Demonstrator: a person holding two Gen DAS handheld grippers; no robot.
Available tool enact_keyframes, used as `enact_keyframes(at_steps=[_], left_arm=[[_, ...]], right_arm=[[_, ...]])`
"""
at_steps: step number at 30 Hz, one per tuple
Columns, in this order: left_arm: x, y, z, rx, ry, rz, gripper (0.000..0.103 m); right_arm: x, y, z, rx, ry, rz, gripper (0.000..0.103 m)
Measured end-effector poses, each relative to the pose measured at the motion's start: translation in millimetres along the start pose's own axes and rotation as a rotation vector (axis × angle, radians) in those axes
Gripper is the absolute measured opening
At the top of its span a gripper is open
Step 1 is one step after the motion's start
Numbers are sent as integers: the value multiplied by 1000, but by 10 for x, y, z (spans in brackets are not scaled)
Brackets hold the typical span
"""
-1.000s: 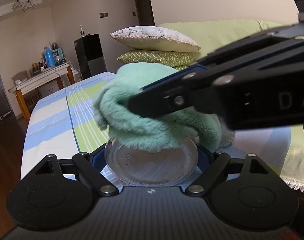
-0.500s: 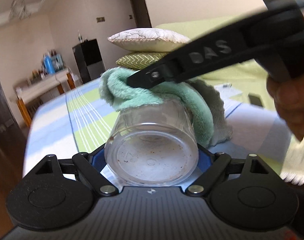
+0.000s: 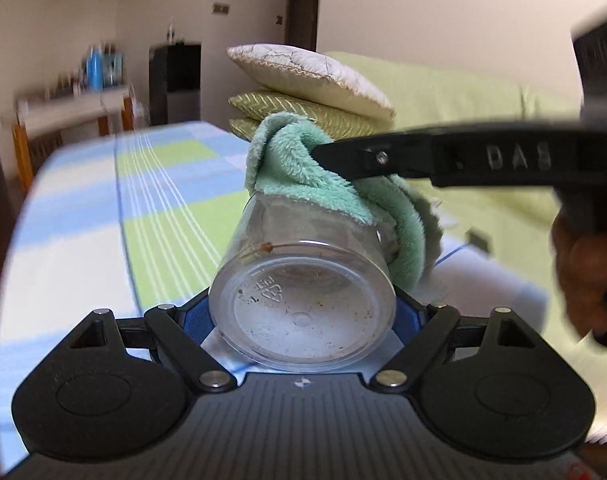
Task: Clean container
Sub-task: 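Sweep the towel over the jar's base rim with the right gripper, then rub the towel over the jar's label side again with the right gripper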
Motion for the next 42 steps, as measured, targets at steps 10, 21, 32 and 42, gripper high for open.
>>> enact_keyframes(at_steps=[10,21,32,42], left_arm=[[-63,-97,-136,-65,-95,-10,86],[254,193,-259,-77,-145,-19,86],[311,270,-279,192,175,-4,86],[203,275,-892,-35,-91,-3,86]], right_arm=[[7,-2,369,-83,103,11,3],[-63,-138,7,-31,1,-14,3],[-5,-79,-34,-27,-19,-28,3],[48,21,47,-25,-15,-16,4]])
Point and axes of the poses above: each gripper's, at about its wrist camera, not at the fingertips, and y roughly against the way its jaws point, z to its left, x to its underside, the point moved 5 cm from there along -y, roughly the way its jaws point, and after that the axes turned 9 degrees about z, right-handed, at the moved point
